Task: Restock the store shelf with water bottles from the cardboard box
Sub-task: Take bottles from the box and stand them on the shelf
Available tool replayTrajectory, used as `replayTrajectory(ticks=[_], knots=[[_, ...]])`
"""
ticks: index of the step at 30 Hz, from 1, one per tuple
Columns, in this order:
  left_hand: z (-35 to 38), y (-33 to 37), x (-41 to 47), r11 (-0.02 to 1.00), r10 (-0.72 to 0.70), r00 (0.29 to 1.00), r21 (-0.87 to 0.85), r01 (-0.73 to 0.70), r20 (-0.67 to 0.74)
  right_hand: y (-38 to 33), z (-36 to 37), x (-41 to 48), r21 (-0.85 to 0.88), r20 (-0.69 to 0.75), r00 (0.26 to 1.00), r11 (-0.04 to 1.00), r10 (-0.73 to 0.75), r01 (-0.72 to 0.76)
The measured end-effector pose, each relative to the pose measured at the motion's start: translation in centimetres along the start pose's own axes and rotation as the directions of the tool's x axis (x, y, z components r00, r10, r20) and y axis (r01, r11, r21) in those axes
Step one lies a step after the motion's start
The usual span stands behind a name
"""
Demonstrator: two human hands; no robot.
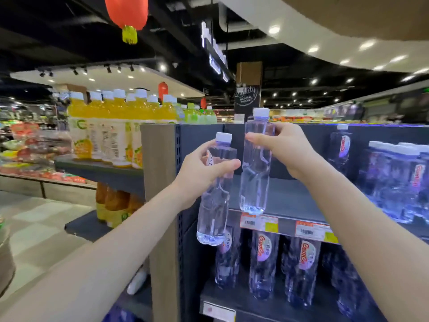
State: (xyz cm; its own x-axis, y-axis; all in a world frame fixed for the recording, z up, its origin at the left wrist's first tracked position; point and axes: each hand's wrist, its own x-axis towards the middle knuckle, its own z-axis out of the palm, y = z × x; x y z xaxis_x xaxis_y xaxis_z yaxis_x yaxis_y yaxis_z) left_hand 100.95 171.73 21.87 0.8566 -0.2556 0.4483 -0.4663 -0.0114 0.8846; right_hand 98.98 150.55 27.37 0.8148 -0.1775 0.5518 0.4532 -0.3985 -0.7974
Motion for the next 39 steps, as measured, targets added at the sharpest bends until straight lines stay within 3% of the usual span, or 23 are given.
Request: replayTrajectory(ticks=[8, 13, 23, 30, 39], knots=[[-1.9, -1.2, 3.1, 0.991, 0.015, 0.992, -0.133, 0.003, 0.129, 2.6, 3.6, 5.7, -0.07, -0.034, 0.998, 0.996, 0.049, -0.051], [-1.4, -1.7, 3.1, 0.981, 0.029, 0.986, -0.196, 0.005, 0.166, 5.6, 4.3, 8.1, -0.026, -0.05, 0.993, 0.994, 0.109, -0.11], [0.4, -2.8, 5.1, 0.96, 0.045, 0.989, -0.279, -0.003, 0.144, 9.8, 4.5, 12.4, 0.006, -0.061, 0.987, 0.989, 0.151, -0.15], [0.6, -4.2, 6.2, 0.96, 0.071, 0.989, -0.28, -0.033, 0.128, 11.6, 4.1, 12.4, -0.183, 0.146, 0.974, 0.973, 0.171, -0.144], [0.2, -5.4, 6.9, 0.959, 0.087, 0.99, -0.278, -0.053, 0.109, 12.9, 5.0, 11.9, -0.15, 0.085, 0.98, 0.975, 0.179, -0.165]])
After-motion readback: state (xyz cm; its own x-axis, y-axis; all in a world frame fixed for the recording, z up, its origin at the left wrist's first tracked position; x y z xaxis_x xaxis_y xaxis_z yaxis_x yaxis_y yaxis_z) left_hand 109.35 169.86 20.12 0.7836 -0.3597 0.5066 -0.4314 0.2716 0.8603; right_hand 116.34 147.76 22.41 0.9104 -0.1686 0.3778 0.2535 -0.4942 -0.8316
